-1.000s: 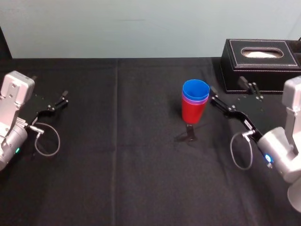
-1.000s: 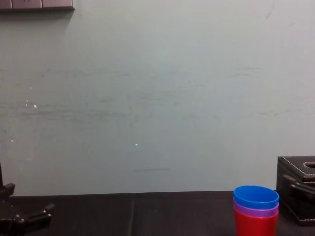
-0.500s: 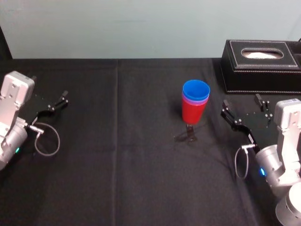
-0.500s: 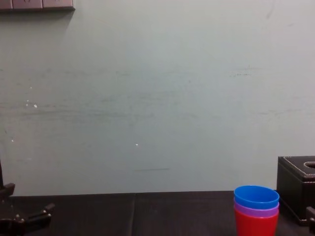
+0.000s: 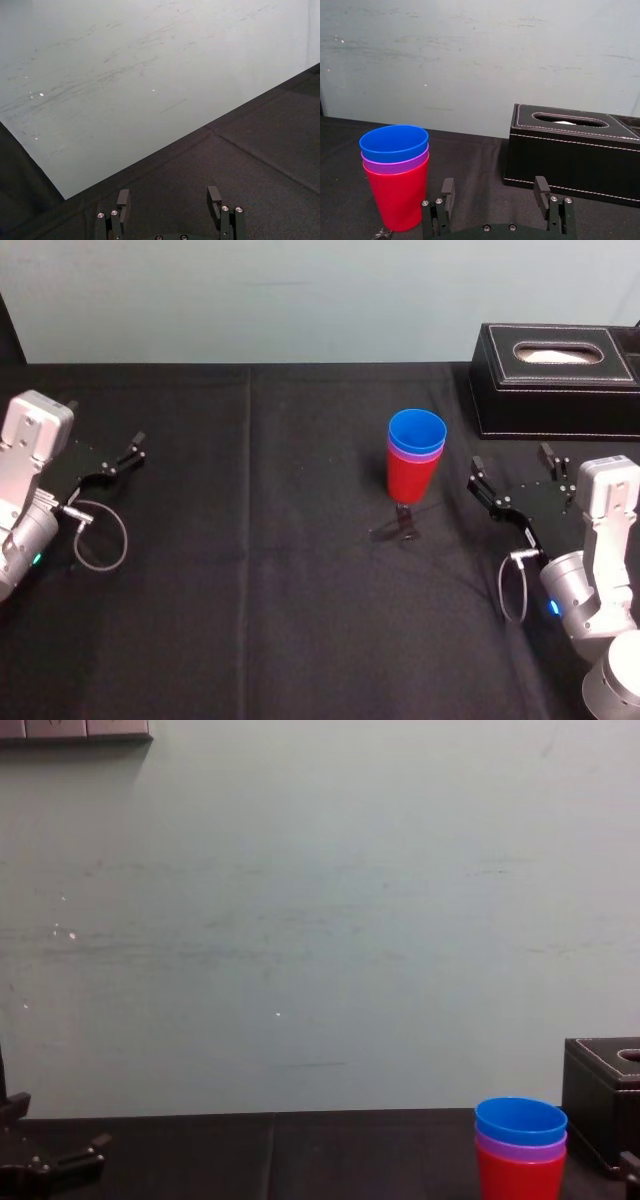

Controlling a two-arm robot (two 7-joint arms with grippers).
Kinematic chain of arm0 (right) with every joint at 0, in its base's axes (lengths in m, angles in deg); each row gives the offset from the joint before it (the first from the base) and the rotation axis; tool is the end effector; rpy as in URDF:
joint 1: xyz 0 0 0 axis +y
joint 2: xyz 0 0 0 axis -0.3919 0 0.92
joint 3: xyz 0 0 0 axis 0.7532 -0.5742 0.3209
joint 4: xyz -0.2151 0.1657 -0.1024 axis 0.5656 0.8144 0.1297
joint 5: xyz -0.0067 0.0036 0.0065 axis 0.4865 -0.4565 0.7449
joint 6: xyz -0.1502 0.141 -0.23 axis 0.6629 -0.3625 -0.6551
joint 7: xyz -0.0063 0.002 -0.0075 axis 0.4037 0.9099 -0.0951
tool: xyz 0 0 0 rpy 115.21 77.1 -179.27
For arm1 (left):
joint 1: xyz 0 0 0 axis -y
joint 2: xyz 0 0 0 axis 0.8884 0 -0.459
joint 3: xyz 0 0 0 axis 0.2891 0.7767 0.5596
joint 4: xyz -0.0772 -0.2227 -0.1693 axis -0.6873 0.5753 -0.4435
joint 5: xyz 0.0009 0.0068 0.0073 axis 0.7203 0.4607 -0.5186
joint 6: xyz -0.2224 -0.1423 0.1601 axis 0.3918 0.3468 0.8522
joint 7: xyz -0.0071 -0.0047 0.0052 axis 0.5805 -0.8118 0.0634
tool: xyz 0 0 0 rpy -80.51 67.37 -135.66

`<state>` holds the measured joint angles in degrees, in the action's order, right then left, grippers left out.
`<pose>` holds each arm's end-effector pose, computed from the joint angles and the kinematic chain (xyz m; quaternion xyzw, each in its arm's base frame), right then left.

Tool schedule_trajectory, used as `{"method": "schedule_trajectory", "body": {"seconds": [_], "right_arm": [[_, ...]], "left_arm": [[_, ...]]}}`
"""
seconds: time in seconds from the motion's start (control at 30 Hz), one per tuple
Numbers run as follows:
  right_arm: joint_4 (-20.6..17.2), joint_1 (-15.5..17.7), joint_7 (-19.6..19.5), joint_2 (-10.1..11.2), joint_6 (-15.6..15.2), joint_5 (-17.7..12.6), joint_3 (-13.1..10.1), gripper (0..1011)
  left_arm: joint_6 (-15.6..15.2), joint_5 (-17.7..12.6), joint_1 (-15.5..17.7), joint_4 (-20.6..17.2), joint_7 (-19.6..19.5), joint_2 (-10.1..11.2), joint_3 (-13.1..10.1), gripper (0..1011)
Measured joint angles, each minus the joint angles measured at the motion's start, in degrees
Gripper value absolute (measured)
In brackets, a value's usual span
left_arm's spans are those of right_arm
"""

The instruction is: Stack the three plastic cups sequentially using one hand.

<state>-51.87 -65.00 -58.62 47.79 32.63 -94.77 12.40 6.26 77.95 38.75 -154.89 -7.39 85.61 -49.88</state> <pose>0.3102 -0.0401 -0.3535 -0.0174 -0.0726 -0.6524 0.7542 0.3580 0.0828 -0.3022 0.1415 -0.1324 0.5799 0.7913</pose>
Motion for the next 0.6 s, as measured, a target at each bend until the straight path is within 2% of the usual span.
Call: {"method": "schedule_trajectory", "body": {"seconds": [0.6], "right_arm": [[-0.38,0.09,0.03,0.1,-0.44,-0.18,0.07,1003]], "left_arm": [[0.0,0.0,0.0,0.0,0.0,0.0,0.0,1005]]}}
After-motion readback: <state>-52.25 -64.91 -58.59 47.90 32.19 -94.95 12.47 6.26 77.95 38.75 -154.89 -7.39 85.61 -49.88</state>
